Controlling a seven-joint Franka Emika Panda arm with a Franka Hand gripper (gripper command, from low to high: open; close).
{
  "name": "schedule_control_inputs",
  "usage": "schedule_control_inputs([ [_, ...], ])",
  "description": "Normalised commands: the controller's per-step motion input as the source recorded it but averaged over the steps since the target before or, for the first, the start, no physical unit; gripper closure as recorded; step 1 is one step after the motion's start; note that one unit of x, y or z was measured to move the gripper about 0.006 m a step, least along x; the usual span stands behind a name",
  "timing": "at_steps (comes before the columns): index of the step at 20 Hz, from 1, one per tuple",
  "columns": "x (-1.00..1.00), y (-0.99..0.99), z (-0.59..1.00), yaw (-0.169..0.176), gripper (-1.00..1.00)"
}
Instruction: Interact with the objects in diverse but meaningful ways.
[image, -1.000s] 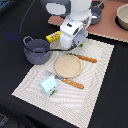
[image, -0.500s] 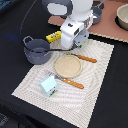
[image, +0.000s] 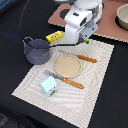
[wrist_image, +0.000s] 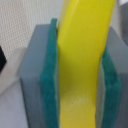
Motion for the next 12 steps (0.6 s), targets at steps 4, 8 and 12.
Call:
schedule_control_inputs([
  [4, 0.45, -0.84, 0.08, -0.018, 1.0],
  [8, 0.45, -0.74, -0.02, -0.041, 1.0],
  [12, 0.25, -0.6, -0.14, -0.04, 1.0],
])
